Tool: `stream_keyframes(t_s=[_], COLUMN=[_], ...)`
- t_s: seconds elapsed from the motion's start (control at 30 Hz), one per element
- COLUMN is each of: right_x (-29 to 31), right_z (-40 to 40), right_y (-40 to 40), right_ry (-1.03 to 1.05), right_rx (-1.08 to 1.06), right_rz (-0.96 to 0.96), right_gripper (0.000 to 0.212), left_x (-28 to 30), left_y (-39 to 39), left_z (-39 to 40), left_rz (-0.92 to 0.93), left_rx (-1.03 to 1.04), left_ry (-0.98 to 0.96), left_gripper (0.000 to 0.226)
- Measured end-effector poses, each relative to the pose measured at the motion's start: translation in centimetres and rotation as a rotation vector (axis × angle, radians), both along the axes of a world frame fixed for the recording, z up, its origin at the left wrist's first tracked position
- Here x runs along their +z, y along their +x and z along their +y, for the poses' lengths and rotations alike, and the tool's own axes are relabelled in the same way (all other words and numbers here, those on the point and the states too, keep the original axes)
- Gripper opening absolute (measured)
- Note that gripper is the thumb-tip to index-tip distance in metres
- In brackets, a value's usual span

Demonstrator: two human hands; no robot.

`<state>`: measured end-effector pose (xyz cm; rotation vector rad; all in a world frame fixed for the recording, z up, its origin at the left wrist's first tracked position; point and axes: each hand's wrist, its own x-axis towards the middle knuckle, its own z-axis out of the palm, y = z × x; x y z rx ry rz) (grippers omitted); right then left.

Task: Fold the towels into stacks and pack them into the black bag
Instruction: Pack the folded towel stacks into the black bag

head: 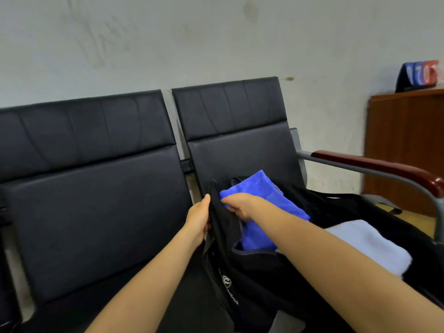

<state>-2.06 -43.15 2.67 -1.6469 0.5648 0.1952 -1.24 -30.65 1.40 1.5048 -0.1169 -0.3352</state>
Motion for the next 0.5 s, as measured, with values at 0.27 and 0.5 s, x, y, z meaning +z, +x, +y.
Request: stream_keyframes(t_s=[0.27,0.5], right_x=[0.1,0.3], right_z=[3.6,2.6], right_y=[2.4,3.3], right_ry=[-0.291,-0.477], right_rx=[-0.106,-0.119], right_rz=[-0.524,-0.681], right_gripper=[0.040,0.041], left_x=[-2.7,-2.1], left_y=[1.3,1.5], left_z=[3.1,3.5], left_rz=[-0.036,-0.072], left_rx=[0.105,0.040], left_ry=[0.019,0.030], left_gripper=[0.038,0.038])
